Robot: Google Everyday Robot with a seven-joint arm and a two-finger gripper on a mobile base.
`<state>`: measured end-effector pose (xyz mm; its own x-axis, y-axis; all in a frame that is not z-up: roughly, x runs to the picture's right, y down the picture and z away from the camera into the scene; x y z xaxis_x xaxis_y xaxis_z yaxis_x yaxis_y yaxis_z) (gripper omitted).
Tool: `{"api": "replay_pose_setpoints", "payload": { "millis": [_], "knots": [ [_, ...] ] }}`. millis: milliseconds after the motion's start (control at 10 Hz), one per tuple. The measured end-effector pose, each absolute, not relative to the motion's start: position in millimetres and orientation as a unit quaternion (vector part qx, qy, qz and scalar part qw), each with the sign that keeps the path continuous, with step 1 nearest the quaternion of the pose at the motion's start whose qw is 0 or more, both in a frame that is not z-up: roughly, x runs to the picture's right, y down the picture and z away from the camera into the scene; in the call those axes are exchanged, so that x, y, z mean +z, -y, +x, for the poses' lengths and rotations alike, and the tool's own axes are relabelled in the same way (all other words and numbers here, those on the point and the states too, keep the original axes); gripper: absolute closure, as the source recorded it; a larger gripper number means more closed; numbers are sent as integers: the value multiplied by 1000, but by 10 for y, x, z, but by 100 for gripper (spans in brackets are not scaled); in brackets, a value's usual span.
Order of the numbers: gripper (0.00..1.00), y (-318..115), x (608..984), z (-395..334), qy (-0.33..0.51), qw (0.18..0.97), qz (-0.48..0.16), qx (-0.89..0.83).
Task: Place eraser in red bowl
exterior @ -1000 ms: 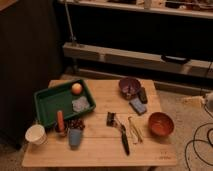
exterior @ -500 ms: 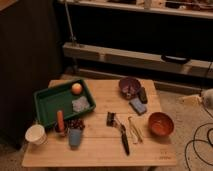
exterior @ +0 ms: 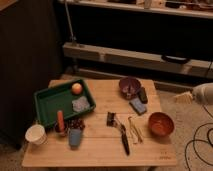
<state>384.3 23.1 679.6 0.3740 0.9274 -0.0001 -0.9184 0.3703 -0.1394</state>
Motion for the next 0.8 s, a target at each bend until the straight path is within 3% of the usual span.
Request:
{"api": "replay_pose_setpoints", "payload": {
  "millis": [500,800],
  "knots": [
    [30,-136,6996,3612,18,844,-78,531],
    [30,-157,7048,3608,45,829,-73,553]
  ]
}}
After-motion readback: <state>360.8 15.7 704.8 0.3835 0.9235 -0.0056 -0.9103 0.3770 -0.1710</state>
